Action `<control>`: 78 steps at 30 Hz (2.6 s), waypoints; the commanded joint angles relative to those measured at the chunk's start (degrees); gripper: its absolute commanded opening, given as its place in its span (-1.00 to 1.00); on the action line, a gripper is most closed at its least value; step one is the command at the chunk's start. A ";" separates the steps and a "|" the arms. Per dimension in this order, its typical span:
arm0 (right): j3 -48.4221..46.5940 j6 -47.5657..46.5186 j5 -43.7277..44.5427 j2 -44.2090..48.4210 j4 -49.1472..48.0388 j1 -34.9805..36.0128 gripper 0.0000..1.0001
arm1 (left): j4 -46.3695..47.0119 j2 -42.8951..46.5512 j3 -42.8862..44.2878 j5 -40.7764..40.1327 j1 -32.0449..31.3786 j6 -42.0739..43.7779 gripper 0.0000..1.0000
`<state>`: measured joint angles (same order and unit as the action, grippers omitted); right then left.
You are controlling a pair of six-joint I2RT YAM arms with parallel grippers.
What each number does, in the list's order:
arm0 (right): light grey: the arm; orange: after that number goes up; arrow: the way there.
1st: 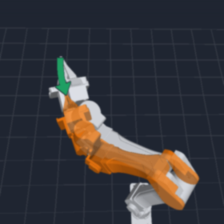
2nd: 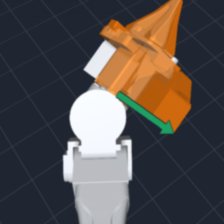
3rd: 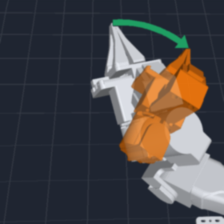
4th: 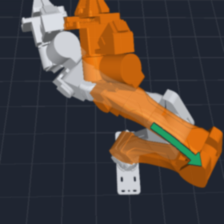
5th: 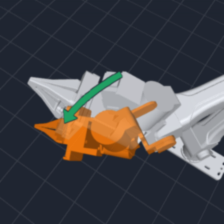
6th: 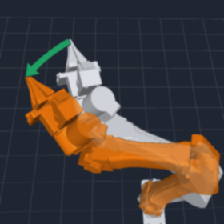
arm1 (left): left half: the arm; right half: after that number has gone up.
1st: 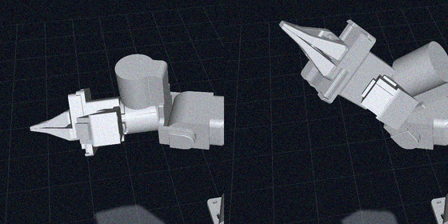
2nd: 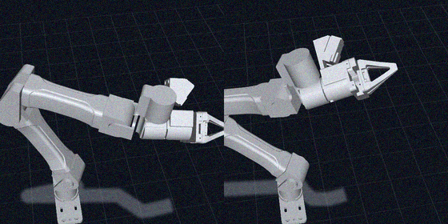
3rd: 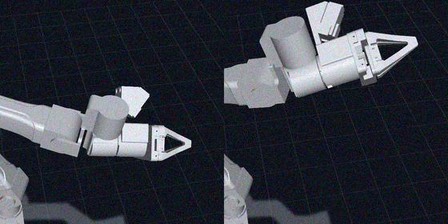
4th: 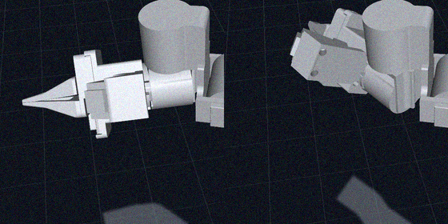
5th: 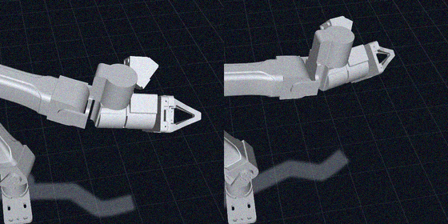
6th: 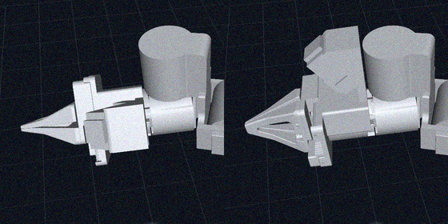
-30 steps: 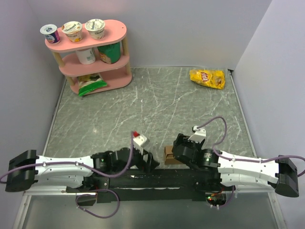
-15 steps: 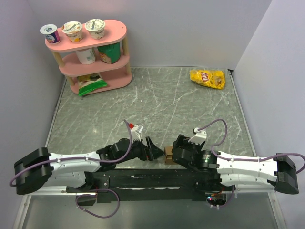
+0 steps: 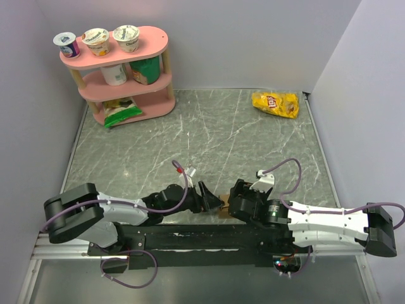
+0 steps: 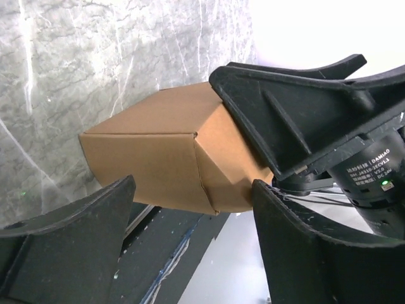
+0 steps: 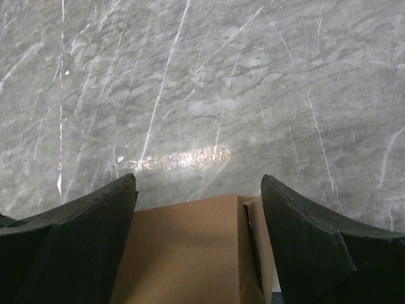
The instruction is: Fold the paper box
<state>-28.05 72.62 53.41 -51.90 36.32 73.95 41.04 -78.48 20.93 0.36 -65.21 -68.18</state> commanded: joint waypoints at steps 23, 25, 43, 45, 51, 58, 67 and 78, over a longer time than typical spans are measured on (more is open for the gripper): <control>1.07 -15.49 -19.21 14.36 3.58 -5.30 0.99 | 3.01 -9.94 2.80 2.54 0.17 2.79 -0.28; 0.37 -16.89 -21.31 17.61 4.98 -7.24 0.99 | 2.21 -9.94 3.15 2.37 0.17 3.58 -0.27; -0.77 -8.28 -25.54 39.51 22.57 -10.32 0.21 | -2.10 -9.15 4.38 0.87 0.17 5.87 -0.25; -1.73 -7.41 -25.63 38.81 24.84 -10.32 0.15 | -2.63 -8.89 4.73 0.61 0.17 6.13 -0.25; -5.95 -5.21 -25.02 37.83 31.62 -10.32 0.05 | -4.12 -8.80 5.44 0.08 0.26 6.92 -0.25; -4.21 -5.21 -26.07 40.04 30.75 -10.23 -0.26 | -5.79 -9.41 7.02 0.17 0.17 7.89 -0.24; -0.51 -7.58 -30.02 32.22 23.10 -10.32 -0.35 | -8.08 -8.62 7.99 -0.18 0.17 8.86 -0.22; 5.90 -5.74 -38.02 31.51 19.41 -9.97 -1.00 | -8.08 -8.18 7.64 -0.18 0.70 9.47 -0.21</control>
<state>-28.71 65.21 27.16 -19.38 56.66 63.07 39.18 -85.86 28.77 1.50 -64.55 -61.43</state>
